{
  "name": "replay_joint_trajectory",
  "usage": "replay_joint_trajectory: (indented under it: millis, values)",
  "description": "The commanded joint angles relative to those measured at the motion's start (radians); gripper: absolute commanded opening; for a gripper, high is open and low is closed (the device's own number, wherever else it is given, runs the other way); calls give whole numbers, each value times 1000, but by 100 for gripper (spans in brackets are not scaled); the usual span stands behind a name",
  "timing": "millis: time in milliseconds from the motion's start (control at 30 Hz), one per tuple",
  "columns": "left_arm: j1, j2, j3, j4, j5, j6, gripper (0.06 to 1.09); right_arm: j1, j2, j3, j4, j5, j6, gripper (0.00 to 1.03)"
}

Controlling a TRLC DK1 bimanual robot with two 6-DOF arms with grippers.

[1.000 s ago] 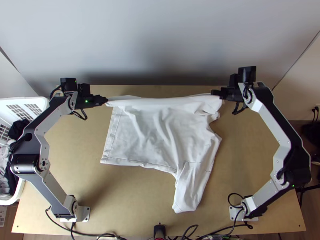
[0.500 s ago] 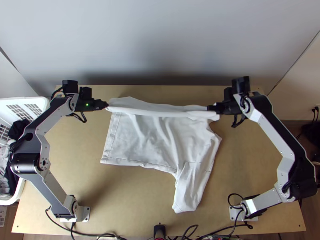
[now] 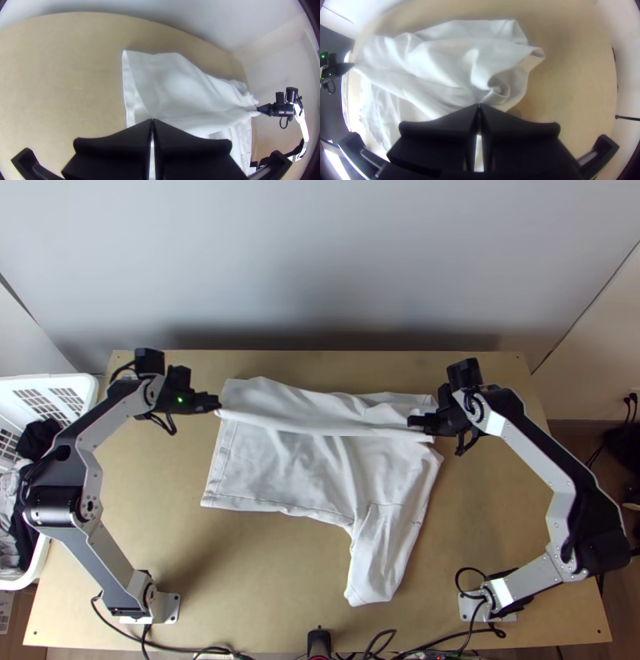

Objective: Fold the t-shirt

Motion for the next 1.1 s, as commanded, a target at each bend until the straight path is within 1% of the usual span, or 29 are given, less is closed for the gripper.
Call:
replay_joint_trajectory:
  millis: [0,33,167,267,300,333,367,400,433,467,500,533,567,633,700,733,833,900,967,1000,1033,1067]
  values:
    - [-10,14,-58,31,-18,-8,9,-33,45,-49,91,-1,44,3]
    - [-9,17,-67,51,-29,-11,9,-35,51,-50,110,0,49,3]
    - [-10,32,-70,62,-49,-16,28,-39,88,-39,125,-1,66,3]
    - [-10,32,-75,55,-49,-18,31,-36,94,-39,125,-1,95,3]
    - [-9,32,-76,51,-49,-14,38,-36,96,-39,125,-1,101,5]
    - [-7,32,-78,46,-49,-10,48,-36,96,-41,119,-5,106,11]
    - [-7,32,-78,37,-49,-4,58,-36,94,-46,111,-11,109,26]
    - [-7,32,-78,29,-49,1,66,-38,94,-47,97,-28,123,48]
    - [-7,32,-76,20,-49,2,74,-41,97,-47,73,-67,130,73]
    - [-7,29,-76,14,-49,4,80,-47,102,-47,48,-104,143,90]
    - [-7,26,-76,11,-49,4,85,-48,105,-39,25,-118,147,96]
    - [-7,21,-75,8,-49,2,89,-48,100,-30,8,-118,147,97]
    - [-7,15,-71,2,-48,2,91,-48,91,-20,-7,-118,147,97]
    - [-4,-14,-62,-6,-48,-8,91,-48,53,10,-31,-120,150,97]
    - [-4,-68,-53,-7,-45,-27,98,-47,7,56,-65,-120,153,97]
    - [-6,-101,-47,-7,-43,-39,100,-44,-18,85,-88,-120,156,97]
    - [-7,-187,-35,-30,-25,-54,102,-32,-76,168,-179,-120,169,98]
    - [-10,-241,-38,-47,-15,-56,103,-18,-108,183,-228,-118,166,98]
    - [-9,-282,-67,-80,-14,-64,103,-7,-144,154,-249,-118,135,98]
    - [-7,-296,-85,-93,-11,-64,103,10,-153,134,-283,-118,113,98]
    - [-7,-307,-107,-119,-2,-50,103,24,-162,112,-329,-121,81,98]
    - [-9,-327,-137,-156,6,4,103,47,-174,91,-374,-121,41,98]
